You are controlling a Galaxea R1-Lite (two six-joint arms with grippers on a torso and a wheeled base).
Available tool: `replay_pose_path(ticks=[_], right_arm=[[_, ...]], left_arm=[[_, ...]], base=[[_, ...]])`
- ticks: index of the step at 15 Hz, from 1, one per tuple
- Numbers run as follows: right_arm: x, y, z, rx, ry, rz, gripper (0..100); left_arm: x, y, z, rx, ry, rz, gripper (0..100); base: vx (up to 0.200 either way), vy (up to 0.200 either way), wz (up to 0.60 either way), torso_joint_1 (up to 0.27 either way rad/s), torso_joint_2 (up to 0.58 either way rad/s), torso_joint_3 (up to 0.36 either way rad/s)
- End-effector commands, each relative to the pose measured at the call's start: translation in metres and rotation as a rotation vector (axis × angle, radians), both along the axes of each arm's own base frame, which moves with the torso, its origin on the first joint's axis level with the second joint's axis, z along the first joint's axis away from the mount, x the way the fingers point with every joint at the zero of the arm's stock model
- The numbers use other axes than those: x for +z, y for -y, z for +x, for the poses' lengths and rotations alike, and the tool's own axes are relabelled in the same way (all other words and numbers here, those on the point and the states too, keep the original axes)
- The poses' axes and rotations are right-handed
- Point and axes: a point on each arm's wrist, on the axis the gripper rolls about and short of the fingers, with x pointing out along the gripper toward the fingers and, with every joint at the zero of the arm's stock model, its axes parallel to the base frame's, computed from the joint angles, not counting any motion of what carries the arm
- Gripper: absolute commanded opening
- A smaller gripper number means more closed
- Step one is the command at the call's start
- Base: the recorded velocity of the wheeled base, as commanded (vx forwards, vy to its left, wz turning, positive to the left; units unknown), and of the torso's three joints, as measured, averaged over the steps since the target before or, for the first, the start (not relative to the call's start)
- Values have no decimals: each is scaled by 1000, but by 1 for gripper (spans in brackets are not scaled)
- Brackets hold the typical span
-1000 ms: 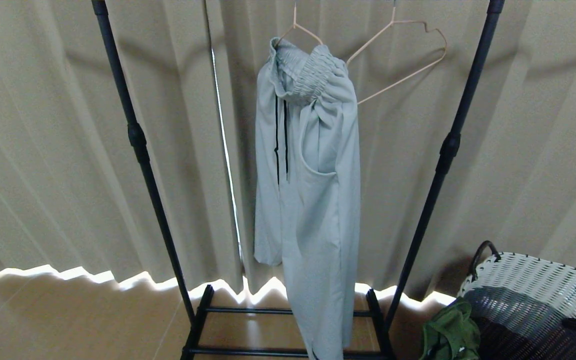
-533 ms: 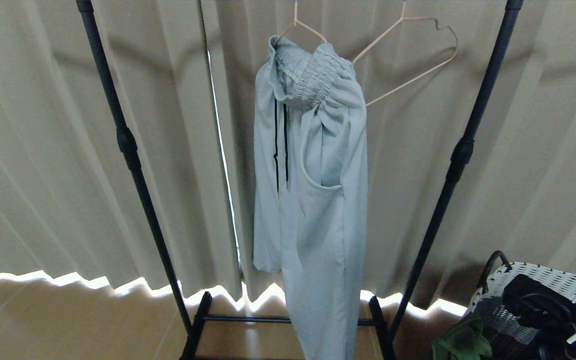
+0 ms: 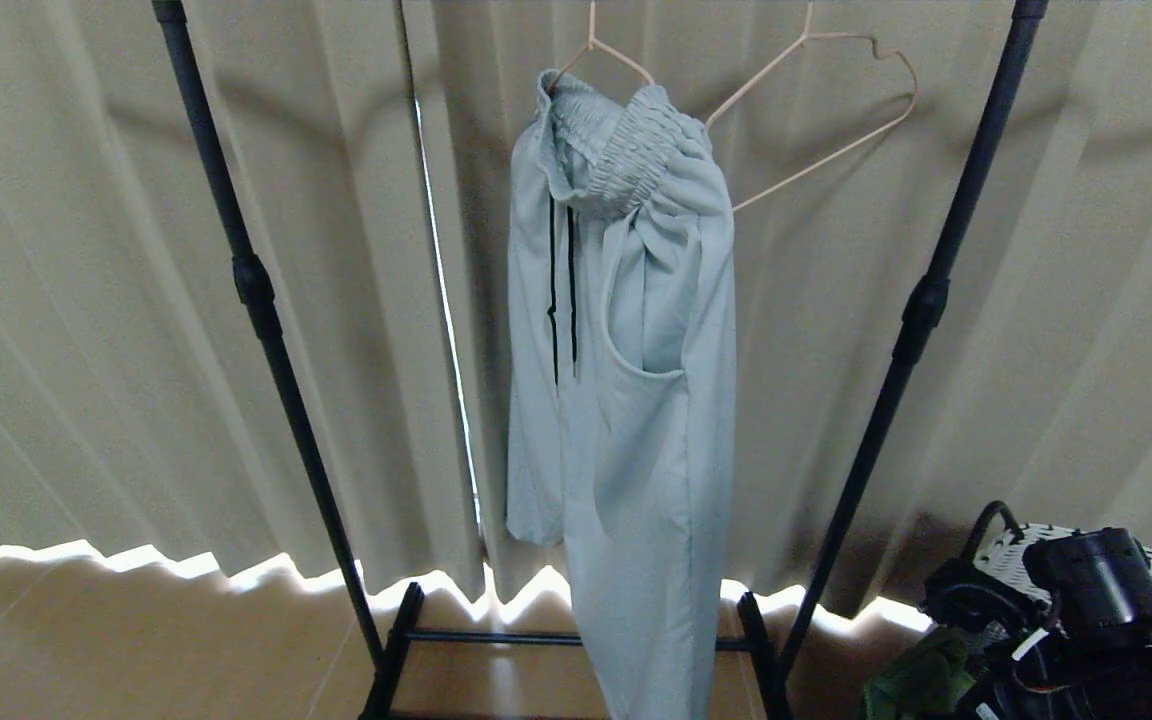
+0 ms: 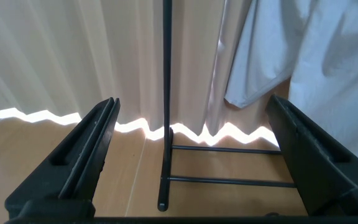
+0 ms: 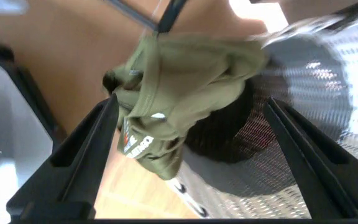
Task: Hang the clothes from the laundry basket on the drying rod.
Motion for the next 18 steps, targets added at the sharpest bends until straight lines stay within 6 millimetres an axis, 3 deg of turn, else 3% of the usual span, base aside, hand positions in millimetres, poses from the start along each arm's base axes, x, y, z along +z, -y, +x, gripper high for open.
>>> replay_pose_path(ticks=[1, 9, 14, 15, 18], right_arm=[[-14, 0, 3, 0, -68, -7, 100], [-49, -1, 26, -33, -39, -69, 100], [-48, 0, 27, -37, -31, -69, 100], [-48, 0, 27, -37, -30, -69, 0], [-38, -1, 26, -36, 10, -62, 0]], left_arm=[[0, 0, 0, 1, -3, 0, 100], [0, 0, 0, 1, -3, 0, 100], [0, 0, 0, 1, -1, 0, 100], [0, 0, 0, 1, -3, 0, 100], [0, 0, 0, 1, -3, 0, 100]], base=[[0, 0, 0, 0, 0, 0], [0, 0, 0, 0, 0, 0], [0, 0, 0, 0, 0, 0], [0, 0, 0, 0, 0, 0], [0, 0, 0, 0, 0, 0]])
